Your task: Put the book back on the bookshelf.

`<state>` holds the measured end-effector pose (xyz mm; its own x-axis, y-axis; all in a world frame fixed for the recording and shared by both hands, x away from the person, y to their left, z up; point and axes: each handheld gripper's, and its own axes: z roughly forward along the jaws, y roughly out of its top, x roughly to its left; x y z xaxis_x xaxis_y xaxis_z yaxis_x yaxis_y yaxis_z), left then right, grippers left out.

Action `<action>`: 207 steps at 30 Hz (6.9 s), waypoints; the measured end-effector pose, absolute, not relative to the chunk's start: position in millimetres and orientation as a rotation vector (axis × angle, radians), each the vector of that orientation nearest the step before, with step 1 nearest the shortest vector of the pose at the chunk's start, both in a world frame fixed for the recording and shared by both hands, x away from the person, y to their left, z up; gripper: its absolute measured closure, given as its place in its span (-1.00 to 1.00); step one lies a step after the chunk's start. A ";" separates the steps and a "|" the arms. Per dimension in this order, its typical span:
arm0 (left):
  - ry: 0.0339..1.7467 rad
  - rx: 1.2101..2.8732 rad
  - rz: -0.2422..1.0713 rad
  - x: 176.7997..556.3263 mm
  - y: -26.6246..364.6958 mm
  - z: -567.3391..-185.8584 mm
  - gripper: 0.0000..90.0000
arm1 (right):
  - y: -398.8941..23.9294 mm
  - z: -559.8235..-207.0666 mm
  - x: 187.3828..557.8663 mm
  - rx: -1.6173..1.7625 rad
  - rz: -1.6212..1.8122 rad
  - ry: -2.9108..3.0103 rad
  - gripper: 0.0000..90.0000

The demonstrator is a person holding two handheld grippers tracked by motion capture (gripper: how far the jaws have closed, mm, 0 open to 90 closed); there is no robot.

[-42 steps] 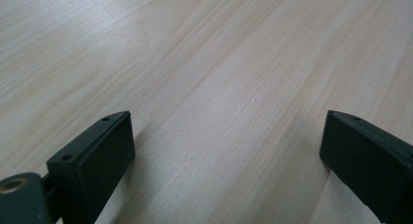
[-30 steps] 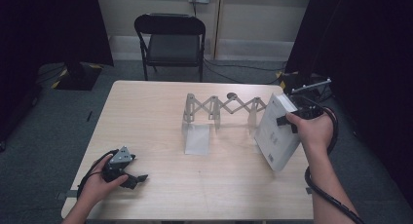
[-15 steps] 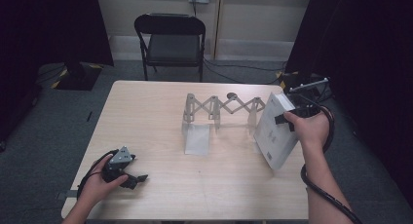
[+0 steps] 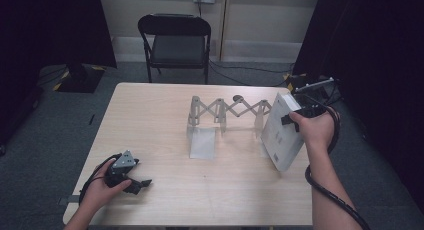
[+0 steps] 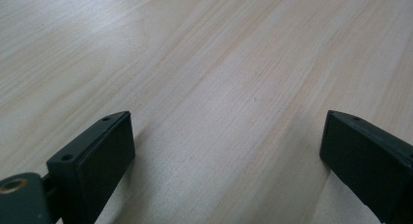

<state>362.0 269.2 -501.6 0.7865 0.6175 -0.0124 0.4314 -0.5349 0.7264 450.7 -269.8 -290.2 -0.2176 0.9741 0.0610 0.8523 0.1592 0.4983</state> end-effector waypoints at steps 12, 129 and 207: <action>0.773 2.220 0.320 362.0 269.3 -501.5 -0.88 | -272.5 -289.9 456.5 1.785 0.649 2.139 0.19; 0.764 2.218 0.317 357.9 275.1 -502.0 -0.88 | -260.5 -319.4 481.2 1.765 0.596 2.056 0.15; 0.773 2.216 0.318 356.4 275.7 -502.0 -0.88 | -275.2 -319.4 425.0 1.671 0.683 2.187 -0.66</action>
<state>356.4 275.7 -502.0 0.7866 0.6174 -0.0123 0.4300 -0.5333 0.7285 425.0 -275.2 -319.4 -0.2751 0.9603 0.0451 0.8153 0.2082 0.5403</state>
